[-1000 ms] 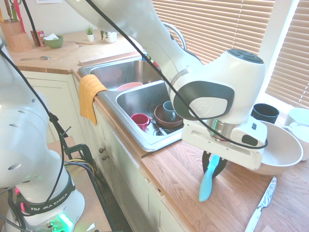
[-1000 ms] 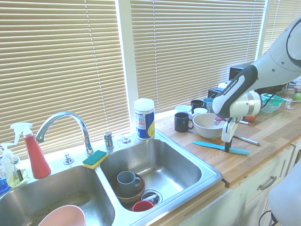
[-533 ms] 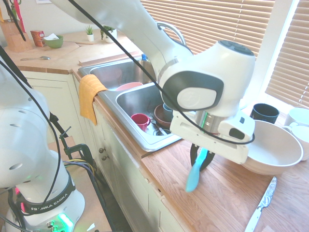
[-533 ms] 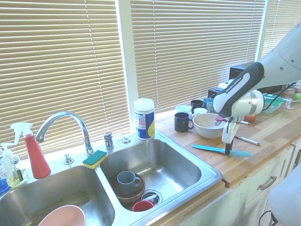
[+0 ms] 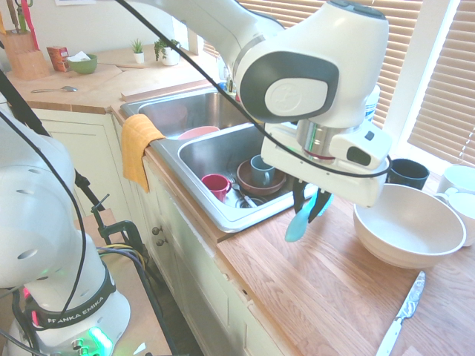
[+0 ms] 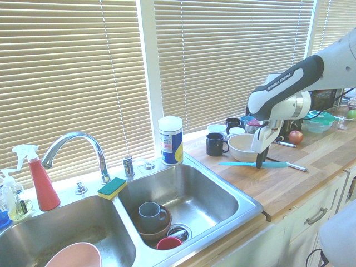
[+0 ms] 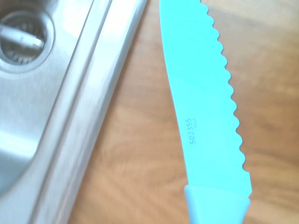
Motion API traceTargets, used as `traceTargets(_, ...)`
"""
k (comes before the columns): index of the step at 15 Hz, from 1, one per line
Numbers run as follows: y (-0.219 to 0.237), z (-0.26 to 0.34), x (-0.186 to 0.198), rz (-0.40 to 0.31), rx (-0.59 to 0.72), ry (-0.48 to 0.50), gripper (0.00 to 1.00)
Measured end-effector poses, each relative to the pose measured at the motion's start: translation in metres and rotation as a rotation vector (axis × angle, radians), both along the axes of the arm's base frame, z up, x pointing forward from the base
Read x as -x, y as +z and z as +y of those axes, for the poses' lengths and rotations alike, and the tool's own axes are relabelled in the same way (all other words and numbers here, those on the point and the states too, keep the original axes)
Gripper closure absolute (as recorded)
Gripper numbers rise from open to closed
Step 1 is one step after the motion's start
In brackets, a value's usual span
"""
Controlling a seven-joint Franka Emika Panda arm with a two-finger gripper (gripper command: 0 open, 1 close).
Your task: Put the knife into the sink
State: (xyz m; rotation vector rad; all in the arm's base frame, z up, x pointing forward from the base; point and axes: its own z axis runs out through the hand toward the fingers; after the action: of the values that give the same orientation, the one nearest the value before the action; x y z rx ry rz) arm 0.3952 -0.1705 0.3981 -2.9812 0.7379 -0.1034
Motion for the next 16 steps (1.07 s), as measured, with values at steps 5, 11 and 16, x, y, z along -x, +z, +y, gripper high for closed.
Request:
traceTargets(5,0.035,0.066,-0.031,-0.072,0.045,-0.105,1.00)
traceTargets(11,0.024,0.194,-0.054,-0.101,0.035,-0.229,1.00)
traceTargets(16,-0.027,0.275,-0.070,-0.148,0.018,-0.349,1.00)
